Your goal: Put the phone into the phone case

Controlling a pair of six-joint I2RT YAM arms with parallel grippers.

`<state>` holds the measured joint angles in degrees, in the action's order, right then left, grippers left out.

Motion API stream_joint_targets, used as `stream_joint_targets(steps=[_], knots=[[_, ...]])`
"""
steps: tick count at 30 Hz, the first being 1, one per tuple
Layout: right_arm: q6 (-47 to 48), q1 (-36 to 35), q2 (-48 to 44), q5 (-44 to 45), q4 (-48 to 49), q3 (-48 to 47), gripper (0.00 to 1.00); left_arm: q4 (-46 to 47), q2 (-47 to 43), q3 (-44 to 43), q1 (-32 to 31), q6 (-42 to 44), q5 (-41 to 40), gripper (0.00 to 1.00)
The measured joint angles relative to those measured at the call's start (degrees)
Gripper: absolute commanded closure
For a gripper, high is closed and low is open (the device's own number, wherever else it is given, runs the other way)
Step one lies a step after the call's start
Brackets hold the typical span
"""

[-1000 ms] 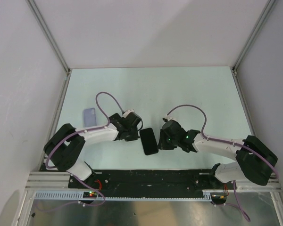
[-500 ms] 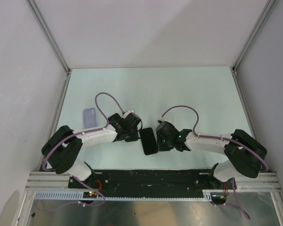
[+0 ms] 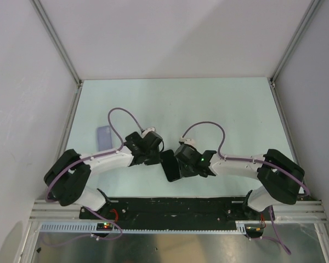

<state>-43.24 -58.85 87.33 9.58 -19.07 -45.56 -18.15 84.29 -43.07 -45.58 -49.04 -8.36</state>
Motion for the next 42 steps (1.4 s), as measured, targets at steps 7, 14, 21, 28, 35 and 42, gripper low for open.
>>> stream_joint_targets(steps=[7,14,21,28,35,42], knots=[[3.96,0.98,-2.67,1.55,0.66,-0.02,0.16,-0.57,-7.04,1.03,2.75,1.07,0.09,0.95],[11.80,1.29,1.92,-0.39,7.98,-4.35,0.05,-2.97,-16.09,2.29,7.23,2.84,0.24,0.93],[15.17,-0.22,10.29,0.20,9.16,-9.40,0.03,-5.55,-21.00,4.15,11.41,4.61,1.14,0.92],[16.79,-3.04,14.45,5.33,4.55,-14.25,0.06,-6.45,-21.73,4.70,12.17,5.53,1.68,0.91],[16.48,-5.18,17.35,10.56,0.83,-17.49,0.25,-6.51,-21.75,4.72,13.07,5.81,2.51,0.90],[16.17,-0.61,17.35,10.97,0.70,-17.55,0.33,-7.19,-21.86,4.72,14.43,7.17,3.13,0.90]])
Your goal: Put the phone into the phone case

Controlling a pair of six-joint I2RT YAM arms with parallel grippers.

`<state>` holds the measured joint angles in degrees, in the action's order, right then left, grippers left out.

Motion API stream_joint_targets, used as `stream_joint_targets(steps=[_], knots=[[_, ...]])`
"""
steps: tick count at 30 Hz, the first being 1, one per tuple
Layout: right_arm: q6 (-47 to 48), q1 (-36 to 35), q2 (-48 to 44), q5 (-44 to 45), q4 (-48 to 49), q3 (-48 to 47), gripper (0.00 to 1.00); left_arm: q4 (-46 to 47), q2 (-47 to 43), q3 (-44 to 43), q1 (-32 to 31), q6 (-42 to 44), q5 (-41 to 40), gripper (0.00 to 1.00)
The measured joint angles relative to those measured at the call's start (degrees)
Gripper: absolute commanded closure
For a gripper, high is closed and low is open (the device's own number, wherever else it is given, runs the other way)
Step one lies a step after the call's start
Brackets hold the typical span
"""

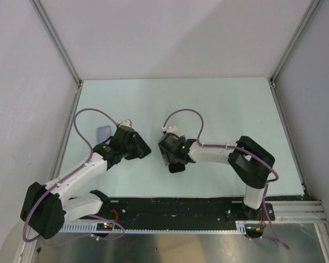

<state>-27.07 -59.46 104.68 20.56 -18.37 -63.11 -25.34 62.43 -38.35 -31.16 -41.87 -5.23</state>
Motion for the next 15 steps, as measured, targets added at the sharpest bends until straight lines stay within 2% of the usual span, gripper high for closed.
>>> stream_joint_targets(steps=[9,15], knots=[[5.77,19.71,-0.02,-0.44,2.51,0.26,0.27,-1.27,0.09,-0.02,0.94,0.94,0.92,0.90],[12.28,26.25,0.85,-1.42,2.25,-1.25,0.19,-1.57,2.47,-0.50,0.96,0.87,0.94,0.90]])
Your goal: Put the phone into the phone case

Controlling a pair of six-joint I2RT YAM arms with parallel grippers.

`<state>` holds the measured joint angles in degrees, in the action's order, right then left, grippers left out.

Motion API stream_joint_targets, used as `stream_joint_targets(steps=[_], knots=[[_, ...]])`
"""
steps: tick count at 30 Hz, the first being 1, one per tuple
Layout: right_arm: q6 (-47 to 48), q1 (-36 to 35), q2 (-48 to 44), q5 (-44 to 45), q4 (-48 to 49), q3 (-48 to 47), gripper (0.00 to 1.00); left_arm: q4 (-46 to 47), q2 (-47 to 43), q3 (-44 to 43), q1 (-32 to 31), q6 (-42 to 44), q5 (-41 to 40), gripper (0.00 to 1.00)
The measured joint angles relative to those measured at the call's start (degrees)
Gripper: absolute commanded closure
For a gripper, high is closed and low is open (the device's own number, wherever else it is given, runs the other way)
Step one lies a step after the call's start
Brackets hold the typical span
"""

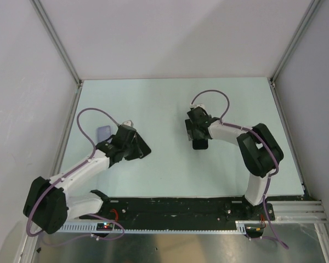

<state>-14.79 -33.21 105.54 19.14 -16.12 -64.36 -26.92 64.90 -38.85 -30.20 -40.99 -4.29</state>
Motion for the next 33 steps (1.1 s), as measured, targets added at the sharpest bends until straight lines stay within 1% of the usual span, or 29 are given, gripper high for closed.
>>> stream_joint_targets(steps=[2,5,7,10,11,12,14,18,22,25,28,33], knots=[[2.10,0.07,0.79,-0.48,-0.13,-1.07,0.14,-0.09,0.98,-0.33,0.02,-0.09,-0.09,0.88],[4.35,0.07,1.55,-1.22,-0.09,-2.10,0.03,-0.28,2.51,-1.14,0.26,-0.52,-0.74,0.79],[5.35,0.07,1.81,-1.64,0.13,-2.56,0.01,-0.28,3.50,-1.70,0.63,-1.18,-1.66,0.68],[6.10,0.42,1.84,-2.43,0.13,-2.64,0.01,-0.28,4.70,-2.21,1.36,-2.56,-3.30,0.47],[6.12,0.68,1.84,-2.82,0.11,-2.64,0.01,-0.28,4.96,-2.27,1.62,-2.91,-3.80,0.42],[6.12,0.92,1.84,-3.17,0.09,-2.64,0.01,-0.35,5.25,-2.40,1.90,-3.23,-4.42,0.38],[6.08,1.46,1.70,-3.54,-0.09,-2.64,0.01,-0.61,5.92,-3.06,2.80,-4.13,-5.62,0.34],[5.42,2.19,-0.35,-3.67,-2.08,-2.64,0.01,-0.94,7.85,-5.62,6.01,-4.66,-8.41,0.32],[3.15,2.14,-6.34,-4.94,-3.54,-2.64,0.01,-1.22,10.82,-9.01,10.64,-4.66,-10.91,0.32],[1.46,0.50,-10.97,-6.43,-3.13,-2.75,0.01,-1.60,12.92,-10.88,14.08,-4.55,-11.80,0.33],[0.26,-4.81,-11.76,-6.67,-2.23,-4.37,0.01,-2.32,14.51,-12.13,18.03,-3.96,-12.22,0.37],[-1.27,-14.05,-7.78,-7.54,-1.33,-7.21,0.01,-3.10,20.37,-15.47,24.63,-1.20,-11.85,0.47]])
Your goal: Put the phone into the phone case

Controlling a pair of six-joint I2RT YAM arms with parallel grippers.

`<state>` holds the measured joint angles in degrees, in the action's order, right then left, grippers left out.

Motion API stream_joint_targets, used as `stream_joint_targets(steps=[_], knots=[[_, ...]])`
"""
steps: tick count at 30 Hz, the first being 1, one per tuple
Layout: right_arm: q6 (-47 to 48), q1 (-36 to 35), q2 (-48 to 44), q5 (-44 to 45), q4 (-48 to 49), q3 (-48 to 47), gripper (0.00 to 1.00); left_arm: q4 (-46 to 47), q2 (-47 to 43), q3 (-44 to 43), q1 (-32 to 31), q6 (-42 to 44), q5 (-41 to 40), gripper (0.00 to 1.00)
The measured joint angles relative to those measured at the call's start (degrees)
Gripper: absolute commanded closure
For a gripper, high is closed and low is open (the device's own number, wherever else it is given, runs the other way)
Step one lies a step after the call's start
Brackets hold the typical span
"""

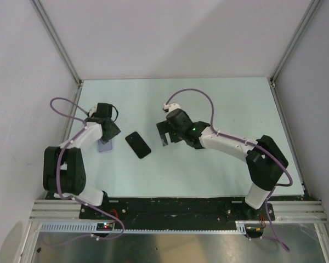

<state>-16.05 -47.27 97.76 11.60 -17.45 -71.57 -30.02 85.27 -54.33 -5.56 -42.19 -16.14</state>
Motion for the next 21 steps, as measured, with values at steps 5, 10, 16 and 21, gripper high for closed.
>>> stream_joint_targets(steps=[5,10,16,21], knots=[[-1.29,-2.78,2.14,-0.35,-0.61,-0.02,0.03,-0.48,7.34,-2.51,3.08,2.25,1.40,0.56],[-2.14,-3.06,2.23,-0.26,-1.14,-0.02,0.03,-0.76,11.37,-3.80,3.23,2.78,1.92,0.71],[-2.38,-3.52,1.75,0.02,-1.16,0.90,0.03,-1.14,12.48,-3.82,3.48,1.31,1.64,0.99],[-2.36,-3.45,-1.79,1.18,-2.05,3.56,0.03,-1.90,9.86,-2.62,2.47,-1.36,1.40,1.00]])
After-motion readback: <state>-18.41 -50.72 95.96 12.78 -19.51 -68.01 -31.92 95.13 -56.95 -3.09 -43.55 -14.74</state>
